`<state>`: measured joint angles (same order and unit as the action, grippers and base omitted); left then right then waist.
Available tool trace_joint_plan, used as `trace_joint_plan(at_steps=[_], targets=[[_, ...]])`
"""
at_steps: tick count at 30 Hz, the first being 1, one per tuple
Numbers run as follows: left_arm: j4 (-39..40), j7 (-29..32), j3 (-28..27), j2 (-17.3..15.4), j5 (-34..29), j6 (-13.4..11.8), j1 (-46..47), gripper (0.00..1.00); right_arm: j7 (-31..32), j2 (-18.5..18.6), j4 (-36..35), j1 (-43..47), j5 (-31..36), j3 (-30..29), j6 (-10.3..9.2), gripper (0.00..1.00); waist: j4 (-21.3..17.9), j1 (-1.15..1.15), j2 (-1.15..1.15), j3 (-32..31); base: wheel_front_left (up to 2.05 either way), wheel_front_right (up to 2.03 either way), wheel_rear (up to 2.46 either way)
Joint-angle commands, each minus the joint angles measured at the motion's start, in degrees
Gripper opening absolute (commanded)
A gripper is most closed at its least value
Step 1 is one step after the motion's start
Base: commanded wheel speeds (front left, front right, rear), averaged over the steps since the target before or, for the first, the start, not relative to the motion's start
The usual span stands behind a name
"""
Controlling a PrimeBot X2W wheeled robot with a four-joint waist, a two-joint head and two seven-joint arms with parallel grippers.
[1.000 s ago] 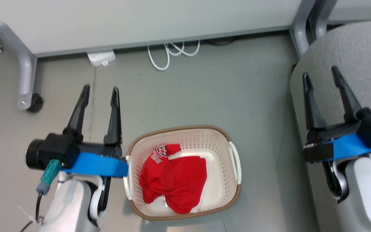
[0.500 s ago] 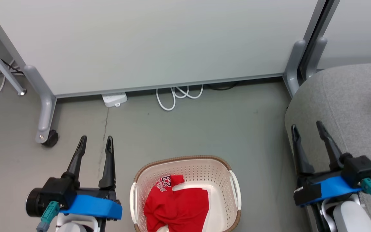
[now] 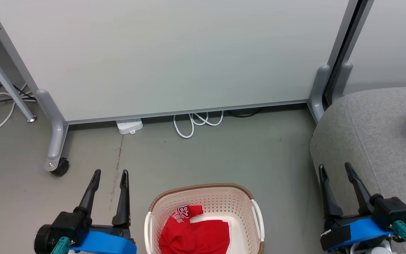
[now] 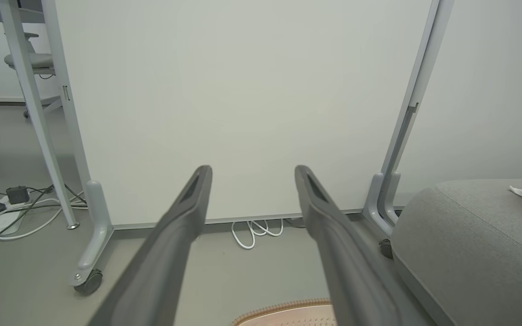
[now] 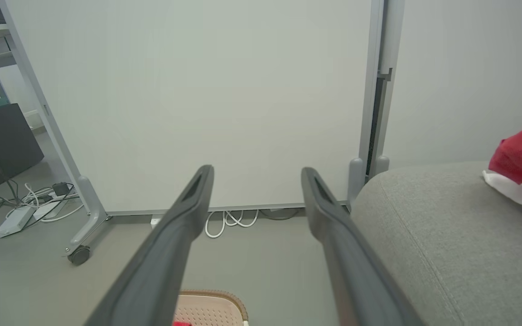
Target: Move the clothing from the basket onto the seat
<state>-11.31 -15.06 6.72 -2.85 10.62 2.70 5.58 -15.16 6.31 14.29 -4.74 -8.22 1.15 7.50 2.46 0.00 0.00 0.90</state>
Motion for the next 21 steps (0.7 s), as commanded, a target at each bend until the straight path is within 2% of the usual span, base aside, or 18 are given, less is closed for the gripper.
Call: trace_joint_plan(at_steps=[1, 21], targets=[[-0.3, -0.2, 0.2, -0.1, 0.4, 0.1, -1.2, 1.0, 0.0, -0.3, -0.1, 1.0, -0.2, -0.4, -0.02, 1.0, 0.0, 0.0, 0.0, -0.1, 0.0, 0.0, 0.0], [-0.6, -0.2, 0.9, -0.1, 0.0, 0.2, -0.4, 1.0, 0.0, -1.3, 0.2, 1.5, -0.1, -1.6, -0.02, 1.0, 0.0, 0.0, 0.0, -0.6, 0.0, 0.0, 0.0]])
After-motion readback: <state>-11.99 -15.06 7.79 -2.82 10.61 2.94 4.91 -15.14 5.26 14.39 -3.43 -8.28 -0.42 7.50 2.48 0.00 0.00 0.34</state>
